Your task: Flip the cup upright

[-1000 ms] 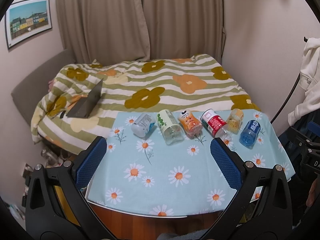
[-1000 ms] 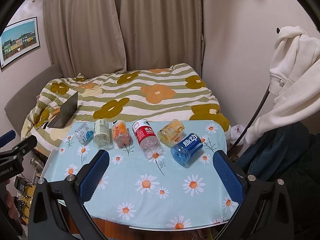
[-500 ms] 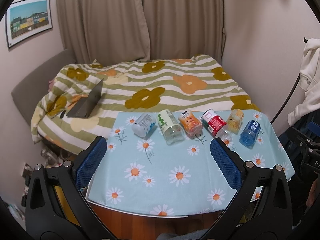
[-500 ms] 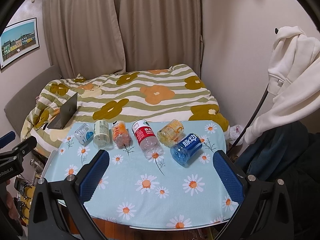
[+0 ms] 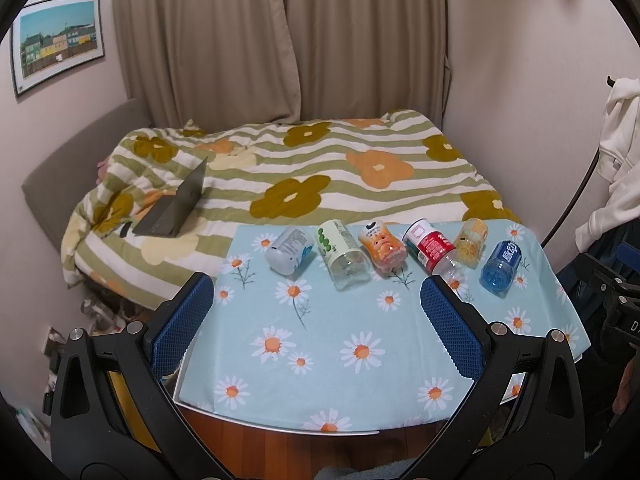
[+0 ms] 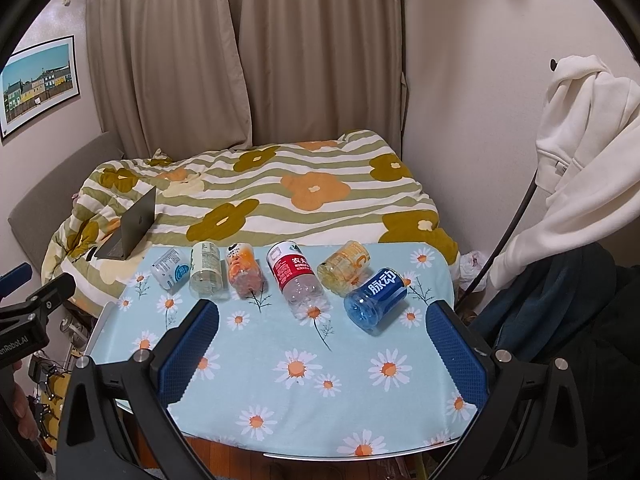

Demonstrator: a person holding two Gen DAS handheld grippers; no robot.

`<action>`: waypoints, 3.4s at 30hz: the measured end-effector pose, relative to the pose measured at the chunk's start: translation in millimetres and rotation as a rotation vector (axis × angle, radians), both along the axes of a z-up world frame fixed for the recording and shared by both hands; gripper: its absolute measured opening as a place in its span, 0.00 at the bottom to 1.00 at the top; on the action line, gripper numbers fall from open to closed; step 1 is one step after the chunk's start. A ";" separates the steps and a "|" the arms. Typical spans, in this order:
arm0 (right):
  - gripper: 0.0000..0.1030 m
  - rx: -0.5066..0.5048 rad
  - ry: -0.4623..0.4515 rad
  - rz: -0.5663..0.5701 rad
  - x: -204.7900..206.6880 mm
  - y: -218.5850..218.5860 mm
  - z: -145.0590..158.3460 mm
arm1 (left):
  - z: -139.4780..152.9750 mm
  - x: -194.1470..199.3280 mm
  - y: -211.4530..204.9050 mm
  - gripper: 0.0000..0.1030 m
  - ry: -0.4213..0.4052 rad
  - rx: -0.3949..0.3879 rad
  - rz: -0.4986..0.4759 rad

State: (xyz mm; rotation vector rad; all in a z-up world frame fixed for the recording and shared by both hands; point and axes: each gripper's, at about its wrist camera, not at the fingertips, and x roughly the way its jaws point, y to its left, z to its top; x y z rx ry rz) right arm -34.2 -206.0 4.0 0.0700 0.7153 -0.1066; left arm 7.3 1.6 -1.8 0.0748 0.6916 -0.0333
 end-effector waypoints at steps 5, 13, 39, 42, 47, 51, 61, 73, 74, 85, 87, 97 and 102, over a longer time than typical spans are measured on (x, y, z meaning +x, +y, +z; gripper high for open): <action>1.00 0.003 0.006 -0.016 1.1 1.0 2.4 | 1.9 3.4 3.4 1.00 0.016 0.008 -0.025; 1.00 0.056 0.068 -0.102 8.7 -2.0 3.6 | -13.7 25.7 4.1 1.00 0.089 0.011 -0.120; 0.94 0.553 0.457 -0.240 148.2 -154.4 -160.4 | -132.3 150.6 -82.9 1.00 0.417 0.087 0.056; 0.87 0.627 0.489 -0.242 161.2 -162.0 -180.1 | -144.8 161.2 -90.8 1.00 0.449 0.102 0.058; 0.85 0.720 0.516 -0.252 172.9 -169.2 -201.7 | -156.3 177.1 -105.1 1.00 0.476 0.135 0.047; 0.81 0.751 0.535 -0.262 177.1 -173.8 -210.8 | -163.4 186.8 -113.6 1.00 0.493 0.133 0.037; 0.65 0.796 0.547 -0.262 175.3 -177.3 -213.5 | -163.9 195.2 -126.7 1.00 0.500 0.136 0.004; 0.61 0.760 0.514 -0.219 176.5 -166.7 -192.4 | -148.9 180.4 -119.0 1.00 0.472 0.116 -0.005; 0.61 0.756 0.510 -0.216 175.1 -165.7 -189.3 | -146.1 178.4 -115.8 1.00 0.466 0.113 -0.006; 0.61 0.599 0.492 -0.101 146.0 -115.3 -137.2 | -113.0 133.2 -62.3 1.00 0.387 0.076 -0.027; 0.61 0.564 0.501 -0.069 138.5 -100.1 -134.1 | -111.6 124.4 -49.0 1.00 0.382 0.068 -0.026; 0.61 0.489 0.627 0.157 113.5 0.2 -155.7 | -128.7 77.3 16.8 1.00 0.398 0.053 -0.047; 0.61 0.450 0.704 0.227 116.0 34.7 -180.6 | -147.5 61.7 33.4 1.00 0.421 0.054 -0.070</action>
